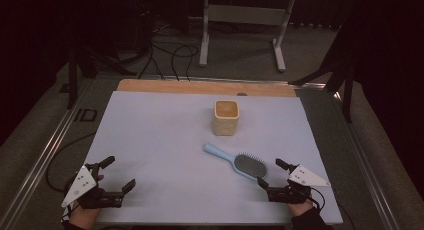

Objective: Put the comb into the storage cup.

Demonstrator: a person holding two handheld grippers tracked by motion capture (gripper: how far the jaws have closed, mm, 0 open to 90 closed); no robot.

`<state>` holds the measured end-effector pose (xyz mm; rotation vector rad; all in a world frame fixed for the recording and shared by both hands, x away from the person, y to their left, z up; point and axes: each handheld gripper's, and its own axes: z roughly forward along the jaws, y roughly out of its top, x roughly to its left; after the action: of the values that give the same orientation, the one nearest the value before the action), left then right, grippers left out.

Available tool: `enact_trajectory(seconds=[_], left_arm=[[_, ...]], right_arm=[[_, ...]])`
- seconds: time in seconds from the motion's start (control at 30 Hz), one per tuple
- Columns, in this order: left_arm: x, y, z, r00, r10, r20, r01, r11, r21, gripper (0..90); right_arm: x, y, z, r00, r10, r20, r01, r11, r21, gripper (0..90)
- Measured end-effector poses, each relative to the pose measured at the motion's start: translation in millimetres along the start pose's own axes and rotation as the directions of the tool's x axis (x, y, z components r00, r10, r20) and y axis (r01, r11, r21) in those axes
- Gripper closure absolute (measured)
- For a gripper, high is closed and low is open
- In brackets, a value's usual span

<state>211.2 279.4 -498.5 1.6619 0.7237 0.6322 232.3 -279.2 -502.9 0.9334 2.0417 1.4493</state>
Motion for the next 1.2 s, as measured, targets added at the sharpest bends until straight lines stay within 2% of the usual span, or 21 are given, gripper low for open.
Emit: enact_trajectory(seconds=[0.2, 0.33, 0.53, 0.67, 1.07, 1.2], left_arm=[[-1.2, 0.7, -0.6, 1.0000, 0.008, 0.002, -0.008, 1.0000, 0.002, 0.0], [-0.7, 0.7, -0.9, 1.0000, 0.006, 0.000, -0.006, 1.0000, 0.000, 0.0], [-1.1, 0.8, -0.5, 1.0000, 0.007, 0.002, -0.007, 1.0000, 0.001, 0.0], [-1.3, 0.6, -0.2, 1.0000, 0.005, 0.002, -0.005, 1.0000, 0.004, 0.0], [-1.4, 1.3, -0.1, 1.0000, 0.007, 0.002, -0.007, 1.0000, 0.001, 0.0], [-1.4, 1.3, -0.3, 1.0000, 0.008, 0.004, -0.008, 1.0000, 0.002, 0.0]], right_arm=[[1.3, 1.0, -0.8, 1.0000, -0.006, 0.003, 0.006, 1.0000, 0.000, 7.6], [2.8, 0.9, -0.4, 0.9998, -0.015, -0.013, 0.015, 0.9999, -0.002, 7.8], [5.2, 1.7, -0.3, 0.9998, -0.018, -0.005, 0.018, 0.9997, -0.016, 8.3], [7.4, 4.4, -0.3, 0.9990, -0.041, 0.018, 0.041, 0.9990, 0.018, 8.4], [13.5, 25.9, -4.6, 0.9998, -0.016, -0.015, 0.017, 0.9996, 0.023, 8.4], [13.6, 41.0, -6.6, 0.9993, -0.034, -0.015, 0.034, 0.9992, 0.020, 8.4]])
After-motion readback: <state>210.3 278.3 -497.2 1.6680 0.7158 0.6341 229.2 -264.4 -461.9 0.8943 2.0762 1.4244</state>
